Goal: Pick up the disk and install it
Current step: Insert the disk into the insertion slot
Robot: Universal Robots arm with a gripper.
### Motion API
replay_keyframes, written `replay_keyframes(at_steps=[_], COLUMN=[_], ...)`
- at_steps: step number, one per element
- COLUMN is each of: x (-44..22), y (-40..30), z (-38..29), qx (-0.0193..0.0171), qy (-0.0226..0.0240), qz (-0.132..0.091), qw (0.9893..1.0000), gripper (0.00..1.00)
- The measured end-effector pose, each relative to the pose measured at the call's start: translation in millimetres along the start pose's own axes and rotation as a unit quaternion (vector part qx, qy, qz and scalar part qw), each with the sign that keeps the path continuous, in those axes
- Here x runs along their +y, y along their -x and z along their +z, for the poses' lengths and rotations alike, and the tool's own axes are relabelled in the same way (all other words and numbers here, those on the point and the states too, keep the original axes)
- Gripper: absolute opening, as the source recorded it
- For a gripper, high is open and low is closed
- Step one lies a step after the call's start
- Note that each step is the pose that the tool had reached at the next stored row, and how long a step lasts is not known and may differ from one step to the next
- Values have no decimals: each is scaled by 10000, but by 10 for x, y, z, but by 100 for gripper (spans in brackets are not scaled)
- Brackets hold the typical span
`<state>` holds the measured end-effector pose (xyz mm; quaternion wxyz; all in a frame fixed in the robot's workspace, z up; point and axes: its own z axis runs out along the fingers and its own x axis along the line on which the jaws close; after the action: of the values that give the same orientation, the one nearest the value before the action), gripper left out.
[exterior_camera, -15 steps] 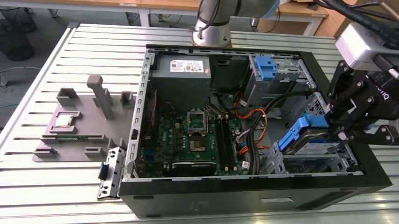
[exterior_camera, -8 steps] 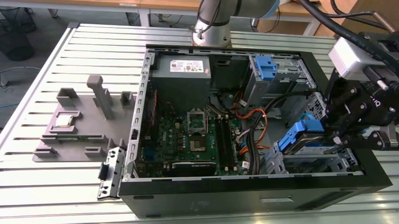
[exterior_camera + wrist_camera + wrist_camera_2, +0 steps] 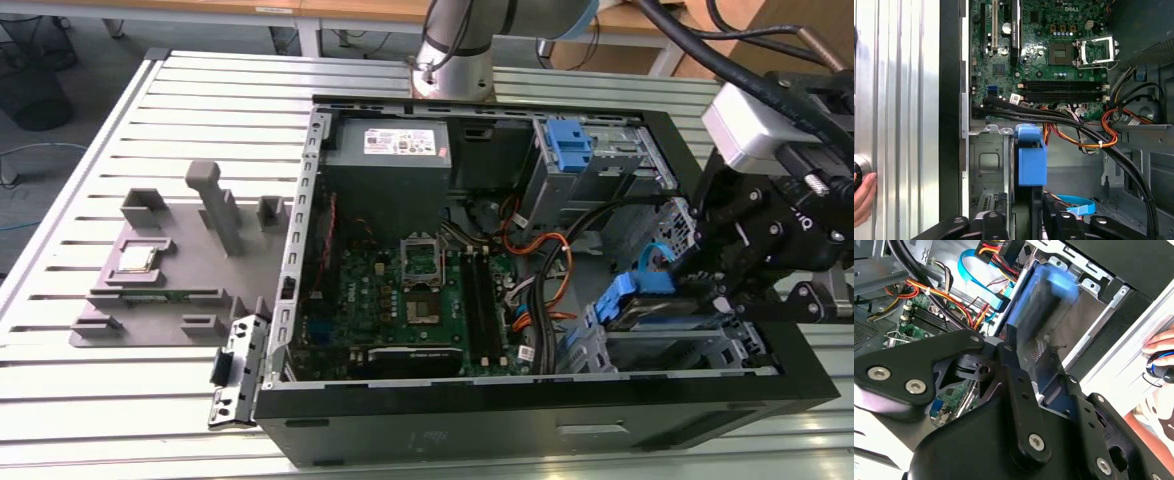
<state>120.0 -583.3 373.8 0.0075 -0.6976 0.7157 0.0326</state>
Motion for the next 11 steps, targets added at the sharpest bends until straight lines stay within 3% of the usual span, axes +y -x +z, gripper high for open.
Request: replay_keyframes(at_steps=[1, 6, 11], x=[0, -1, 1], y=[0, -1, -2], z=[0, 15, 65], qx=[1, -3, -7], qy=[0, -4, -60], qz=[0, -1, -8], qw=[10000, 10000, 10000], gripper=[42, 42, 42])
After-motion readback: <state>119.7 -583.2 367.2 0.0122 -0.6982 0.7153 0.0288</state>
